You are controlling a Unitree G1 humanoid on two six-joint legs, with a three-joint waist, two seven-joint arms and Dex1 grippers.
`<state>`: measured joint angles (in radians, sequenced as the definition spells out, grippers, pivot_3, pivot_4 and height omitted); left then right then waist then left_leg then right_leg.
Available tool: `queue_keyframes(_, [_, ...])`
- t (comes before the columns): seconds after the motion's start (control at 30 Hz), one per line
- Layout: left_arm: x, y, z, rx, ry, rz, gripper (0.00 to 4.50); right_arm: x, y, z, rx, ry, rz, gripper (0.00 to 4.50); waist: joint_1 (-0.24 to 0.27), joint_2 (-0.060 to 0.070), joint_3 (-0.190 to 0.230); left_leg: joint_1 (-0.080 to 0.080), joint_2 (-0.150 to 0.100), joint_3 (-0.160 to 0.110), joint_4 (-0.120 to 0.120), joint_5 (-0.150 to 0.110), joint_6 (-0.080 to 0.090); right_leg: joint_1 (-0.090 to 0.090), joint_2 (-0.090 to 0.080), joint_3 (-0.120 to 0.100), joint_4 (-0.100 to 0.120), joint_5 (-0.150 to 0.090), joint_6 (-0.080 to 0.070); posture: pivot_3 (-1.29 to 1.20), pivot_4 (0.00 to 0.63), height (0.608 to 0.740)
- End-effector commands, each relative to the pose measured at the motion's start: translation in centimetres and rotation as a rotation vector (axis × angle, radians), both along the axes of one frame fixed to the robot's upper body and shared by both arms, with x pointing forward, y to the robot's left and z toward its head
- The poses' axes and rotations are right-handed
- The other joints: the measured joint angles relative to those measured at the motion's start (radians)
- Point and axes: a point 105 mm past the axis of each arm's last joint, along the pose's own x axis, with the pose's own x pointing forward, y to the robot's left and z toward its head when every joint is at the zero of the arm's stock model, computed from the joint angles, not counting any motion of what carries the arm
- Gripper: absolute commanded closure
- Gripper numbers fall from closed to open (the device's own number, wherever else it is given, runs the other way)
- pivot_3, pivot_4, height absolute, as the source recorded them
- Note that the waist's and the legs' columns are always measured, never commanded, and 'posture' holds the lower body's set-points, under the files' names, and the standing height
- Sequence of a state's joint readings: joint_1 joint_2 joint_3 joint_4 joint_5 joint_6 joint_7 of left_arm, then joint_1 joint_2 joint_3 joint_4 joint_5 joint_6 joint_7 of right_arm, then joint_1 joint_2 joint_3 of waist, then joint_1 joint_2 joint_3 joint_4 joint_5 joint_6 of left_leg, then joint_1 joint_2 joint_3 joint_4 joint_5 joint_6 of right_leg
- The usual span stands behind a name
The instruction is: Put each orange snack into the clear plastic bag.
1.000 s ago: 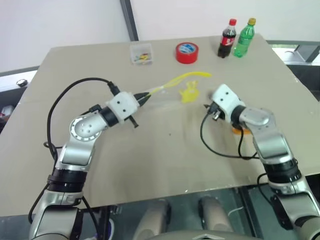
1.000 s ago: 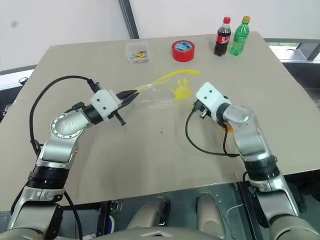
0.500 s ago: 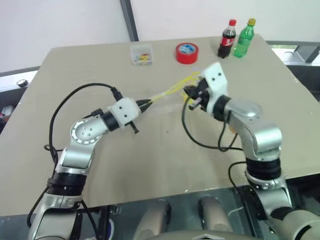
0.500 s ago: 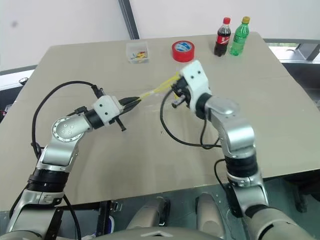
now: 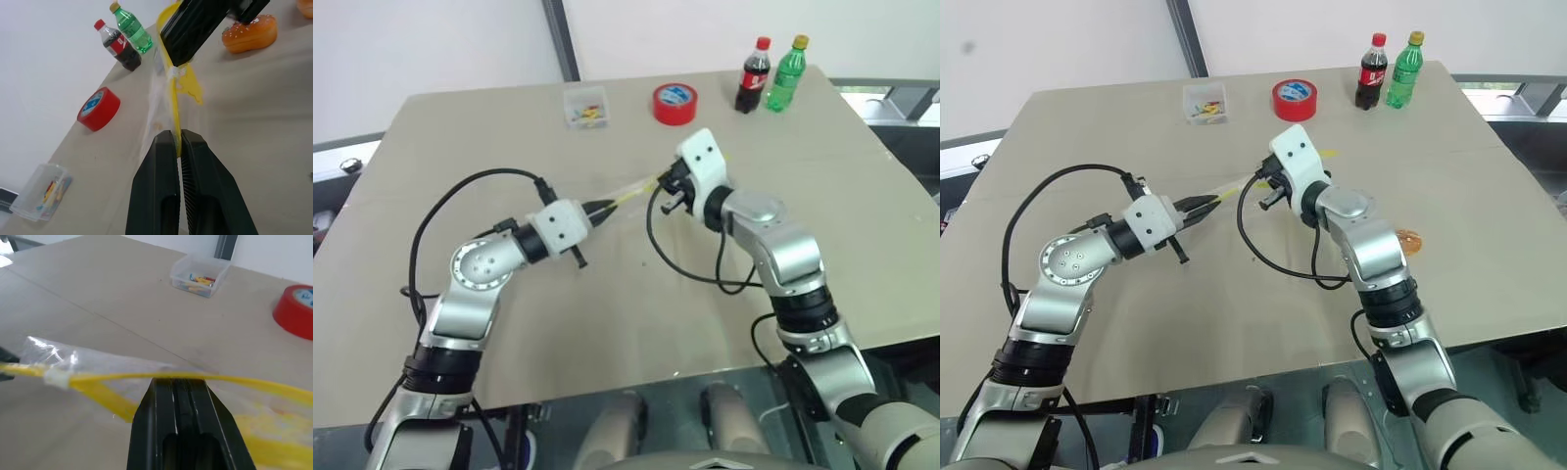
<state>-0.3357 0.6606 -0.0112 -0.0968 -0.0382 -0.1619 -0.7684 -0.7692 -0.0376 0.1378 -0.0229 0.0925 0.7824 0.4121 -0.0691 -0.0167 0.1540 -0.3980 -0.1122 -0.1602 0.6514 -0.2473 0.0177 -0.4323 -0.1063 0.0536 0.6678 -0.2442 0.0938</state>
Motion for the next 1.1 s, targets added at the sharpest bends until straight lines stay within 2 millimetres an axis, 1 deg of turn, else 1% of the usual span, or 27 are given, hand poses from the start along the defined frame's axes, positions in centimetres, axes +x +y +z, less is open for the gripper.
queue_keyframes(0.03, [-0.6,-0.3,0.7,0.055,-0.069,-0.038,4.50,0.7,-0.9,-1.8,-0.151,-0.052,-0.051,4.45,0.001,0.000,0.000,0.000,0.000,0.000,0.000,0.000,0.000,0.000,0.000,0.000,0.000,0.000,0.000,0.00,0.150,0.740])
queue_keyframes(0.1, [-0.7,-0.2,0.6,0.062,-0.073,-0.040,4.50,0.6,-2.1,-4.2,-0.360,-0.124,-0.049,4.45,0.010,0.000,0.000,0.000,-0.001,0.000,0.000,0.000,0.000,0.000,-0.001,0.000,-0.001,0.000,0.000,0.00,0.150,0.740])
queue_keyframes(0.17, [-0.7,-0.2,0.6,0.062,-0.074,-0.040,4.50,0.3,-2.5,-5.0,-0.427,-0.150,-0.029,4.45,0.015,0.000,0.000,0.000,-0.002,0.000,0.000,0.000,0.000,0.000,-0.001,-0.001,-0.002,0.000,0.000,0.00,0.150,0.740])
queue_keyframes(0.2, [-0.8,-0.1,0.4,0.072,-0.071,-0.042,4.50,-0.4,-2.4,-5.4,-0.410,-0.135,0.005,4.45,0.014,0.000,0.000,0.000,-0.002,0.000,0.000,0.000,0.000,0.001,-0.001,-0.001,-0.002,0.000,0.000,0.00,0.150,0.740])
queue_keyframes(0.27, [-1.1,0.0,-0.3,0.092,-0.050,-0.050,4.50,-1.1,-1.9,-5.0,-0.371,-0.172,0.040,4.45,0.005,0.000,0.000,-0.001,-0.001,0.000,0.000,0.000,0.000,0.000,-0.001,0.000,-0.002,0.000,0.000,0.00,0.150,0.740])
queue_keyframes(0.33, [-1.3,0.0,-0.9,0.103,-0.030,-0.057,4.50,-0.7,-1.4,-4.2,-0.344,-0.236,0.013,4.45,-0.006,0.000,0.000,0.000,0.001,0.001,-0.001,0.000,0.000,0.000,0.000,0.000,-0.002,0.000,0.000,0.00,0.150,0.740])
queue_keyframes(0.4, [-1.5,-0.2,-1.6,0.110,-0.012,-0.062,4.50,-0.2,-0.5,-3.7,-0.328,-0.315,0.000,4.45,-0.008,0.000,0.000,0.001,0.002,0.002,-0.002,0.000,0.000,0.000,0.001,0.002,-0.001,0.000,0.000,0.00,0.150,0.740])
queue_keyframes(0.43, [-1.6,-0.2,-1.7,0.108,-0.005,-0.064,4.50,-0.1,0.0,-3.7,-0.296,-0.324,0.006,4.45,-0.008,0.000,0.000,0.001,0.002,0.002,-0.002,0.000,0.000,0.000,0.001,0.002,-0.001,0.000,0.000,0.00,0.150,0.740])
queue_keyframes(0.5, [-1.7,-0.3,-2.1,0.116,0.004,-0.064,4.50,0.0,0.6,-4.4,-0.216,-0.266,0.007,4.45,-0.004,0.000,0.000,0.002,0.002,0.002,-0.001,0.000,0.000,0.000,0.001,0.002,0.000,0.000,0.000,0.00,0.150,0.740])
queue_keyframes(0.57, [-1.6,-0.2,-2.2,0.109,0.007,-0.053,4.50,0.2,0.8,-5.2,-0.287,-0.311,0.039,4.45,0.002,0.000,0.000,0.002,0.002,0.002,-0.001,0.000,0.000,0.000,0.001,0.002,0.000,0.000,0.000,0.00,0.150,0.740])
queue_keyframes(0.6, [-1.5,-0.2,-2.1,0.104,0.007,-0.046,4.50,0.3,0.4,-5.6,-0.399,-0.391,0.051,4.45,0.005,0.000,0.000,0.002,0.001,0.002,-0.001,0.000,0.000,0.000,0.001,0.001,-0.001,0.000,0.000,0.00,0.150,0.740])
queue_keyframes(0.63, [-1.4,-0.1,-2.0,0.099,0.007,-0.039,4.50,0.4,0.0,-6.0,-0.503,-0.472,0.056,4.23,0.010,0.000,0.000,0.001,0.001,0.001,-0.001,0.000,0.000,0.000,0.001,0.001,-0.001,0.000,0.000,0.00,0.150,0.740])
queue_keyframes(0.67, [-1.3,0.0,-2.0,0.091,0.008,-0.031,4.50,0.5,-0.3,-6.3,-0.571,-0.532,0.060,3.93,0.015,0.000,0.000,0.001,-0.001,0.001,0.000,0.000,0.000,0.000,0.000,0.001,-0.001,0.000,0.000,0.00,0.150,0.740])
queue_keyframes(0.73, [-1.2,0.0,-1.9,0.083,0.007,-0.018,4.50,0.6,-0.9,-6.6,-0.671,-0.624,0.068,3.07,0.018,0.000,0.000,0.001,-0.002,0.001,0.000,0.000,0.000,0.001,0.000,0.000,-0.002,0.000,0.000,0.00,0.150,0.740])
queue_keyframes(0.8, [-1.1,0.0,-2.0,0.073,0.006,-0.009,4.50,0.5,-1.1,-6.3,-0.720,-0.702,0.072,2.30,0.015,0.000,0.000,0.001,-0.001,0.001,0.000,0.000,0.000,0.000,0.000,0.000,-0.002,0.000,0.000,0.00,0.150,0.740])
queue_keyframes(0.83, [-1.1,-0.1,-1.9,0.067,0.006,-0.005,4.50,0.5,-1.2,-6.1,-0.733,-0.730,0.073,1.55,0.012,0.000,0.000,0.001,0.001,0.001,-0.001,0.000,0.000,0.000,0.001,0.001,-0.001,0.000,0.000,0.00,0.150,0.740])
queue_keyframes(0.87, [-1.1,-0.1,-1.9,0.060,0.006,-0.001,4.50,0.5,-1.2,-5.7,-0.738,-0.756,0.070,1.37,0.007,0.000,0.000,0.001,0.001,0.001,-0.001,0.000,0.000,0.000,0.001,0.001,-0.001,0.000,0.000,0.00,0.150,0.740])
queue_keyframes(0.9, [-1.0,-0.1,-1.9,0.057,0.007,0.002,4.50,0.5,-1.3,-5.4,-0.740,-0.772,0.067,0.79,0.002,0.000,0.000,0.001,0.002,0.002,-0.001,0.000,0.000,0.000,0.002,0.001,-0.001,0.000,0.000,0.00,0.150,0.740])
queue_keyframes(0.97, [-0.8,-0.1,-1.9,0.048,0.007,0.011,4.50,0.6,-1.3,-4.7,-0.738,-0.801,0.056,0.07,-0.001,0.000,0.000,0.002,0.002,0.003,-0.001,0.000,0.000,0.000,0.002,0.002,-0.001,0.000,0.000,0.00,0.150,0.740])
queue_keyframes(1.03, [-0.5,-0.1,-1.8,0.026,0.013,0.030,4.50,0.5,-1.5,-3.7,-0.723,-0.836,0.036,0.07,0.001,0.000,0.000,0.002,0.002,0.003,-0.001,0.000,0.000,0.000,0.002,0.002,-0.001,0.000,0.000,0.00,0.150,0.740])
queue_keyframes(1.1, [-0.1,0.1,-1.8,0.017,0.017,0.054,4.50,0.4,-2.4,-2.9,-0.721,-0.836,-0.019,0.07,0.004,0.000,0.000,0.001,0.002,0.003,-0.001,0.000,0.000,0.000,0.002,0.002,-0.001,0.000,0.000,0.00,0.150,0.740])
